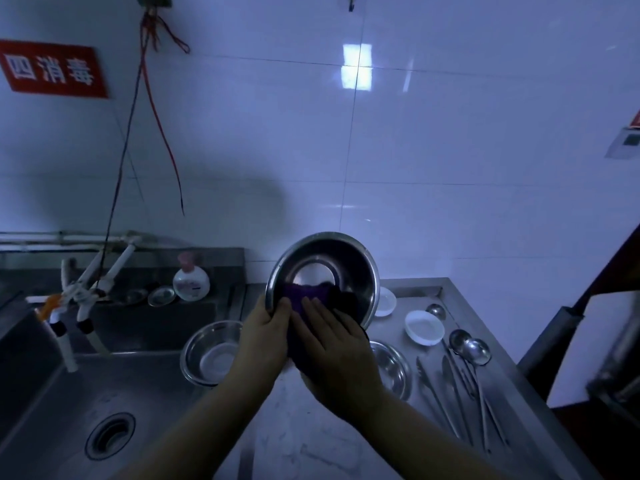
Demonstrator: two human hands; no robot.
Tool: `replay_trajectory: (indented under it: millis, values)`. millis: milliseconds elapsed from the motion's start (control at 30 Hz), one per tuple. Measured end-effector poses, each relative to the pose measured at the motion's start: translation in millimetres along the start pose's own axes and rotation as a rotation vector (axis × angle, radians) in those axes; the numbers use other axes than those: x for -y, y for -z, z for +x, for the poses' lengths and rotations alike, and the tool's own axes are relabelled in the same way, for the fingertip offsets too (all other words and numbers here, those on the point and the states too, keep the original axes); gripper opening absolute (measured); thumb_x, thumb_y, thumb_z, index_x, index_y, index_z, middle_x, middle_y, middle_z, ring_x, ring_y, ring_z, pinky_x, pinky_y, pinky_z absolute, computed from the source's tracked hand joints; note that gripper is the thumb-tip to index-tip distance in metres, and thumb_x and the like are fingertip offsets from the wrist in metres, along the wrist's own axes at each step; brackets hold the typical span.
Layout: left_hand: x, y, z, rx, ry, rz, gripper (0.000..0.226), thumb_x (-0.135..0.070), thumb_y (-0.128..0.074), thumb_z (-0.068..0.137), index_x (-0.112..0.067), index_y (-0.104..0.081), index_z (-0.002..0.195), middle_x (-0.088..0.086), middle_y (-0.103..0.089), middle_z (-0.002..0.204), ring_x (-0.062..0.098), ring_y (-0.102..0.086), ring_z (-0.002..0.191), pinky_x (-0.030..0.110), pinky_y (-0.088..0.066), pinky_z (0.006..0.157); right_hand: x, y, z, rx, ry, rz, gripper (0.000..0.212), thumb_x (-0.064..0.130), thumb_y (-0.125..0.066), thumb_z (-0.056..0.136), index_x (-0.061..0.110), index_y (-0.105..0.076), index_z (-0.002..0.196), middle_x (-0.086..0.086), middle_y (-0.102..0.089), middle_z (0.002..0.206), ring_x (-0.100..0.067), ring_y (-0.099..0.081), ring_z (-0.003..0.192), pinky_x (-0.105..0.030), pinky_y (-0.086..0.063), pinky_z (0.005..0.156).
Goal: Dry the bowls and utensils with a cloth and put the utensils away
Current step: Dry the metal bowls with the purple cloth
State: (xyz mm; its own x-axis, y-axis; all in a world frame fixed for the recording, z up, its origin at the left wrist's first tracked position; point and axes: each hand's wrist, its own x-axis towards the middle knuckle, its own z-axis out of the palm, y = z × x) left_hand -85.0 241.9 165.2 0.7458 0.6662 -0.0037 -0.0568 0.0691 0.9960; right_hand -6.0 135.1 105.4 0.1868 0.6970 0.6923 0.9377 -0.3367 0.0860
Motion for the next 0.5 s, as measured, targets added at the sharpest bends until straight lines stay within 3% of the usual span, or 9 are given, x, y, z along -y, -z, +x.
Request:
replay_trajectory:
  millis: [133, 233, 333, 500]
  values:
    - [-3, 11, 8, 0.021, -0.049, 0.088, 0.021, -0.010, -0.049, 0.094, -0.024, -0.064, 0.094, 0.002, -0.072, 0.084, 0.021, -0.068, 0.079, 0.032, -0.054, 0.063, -48, 15, 3, -0.041, 0.256, -0.148, 0.032, 0.018, -0.066, 0.083, 0.017, -0.070, 0.115, -0.010, -0.063, 0.126, -0.027, -0.060, 0.116, -0.044, -0.049, 0.094]
    - [-8, 15, 15, 0.066, -0.067, 0.167, 0.028, -0.003, -0.051, 0.087, -0.025, -0.067, 0.090, 0.002, -0.072, 0.083, 0.023, -0.068, 0.082, 0.036, -0.055, 0.069, -73, 30, 10, -0.016, 0.367, -0.224, 0.030, 0.013, -0.052, 0.090, 0.016, -0.072, 0.111, -0.011, -0.063, 0.126, -0.031, -0.058, 0.119, -0.048, -0.046, 0.099]
    - [-12, 12, 17, 0.077, -0.079, 0.166, 0.030, -0.005, -0.050, 0.087, -0.029, -0.067, 0.092, 0.005, -0.072, 0.085, 0.026, -0.068, 0.082, 0.044, -0.056, 0.073, -65, 28, 8, -0.046, 0.247, -0.225, 0.030, 0.013, -0.054, 0.085, 0.015, -0.072, 0.109, -0.012, -0.062, 0.127, -0.034, -0.056, 0.121, -0.050, -0.044, 0.100]
    - [-7, -4, 14, 0.068, -0.032, 0.083, 0.027, -0.012, -0.048, 0.093, -0.033, -0.065, 0.096, 0.003, -0.072, 0.082, 0.018, -0.069, 0.075, 0.029, -0.054, 0.060, -6, 8, -4, 0.002, -0.120, -0.026, 0.064, 0.033, -0.063, 0.068, 0.026, -0.055, 0.130, -0.012, -0.056, 0.135, -0.032, -0.049, 0.127, -0.047, -0.039, 0.103]
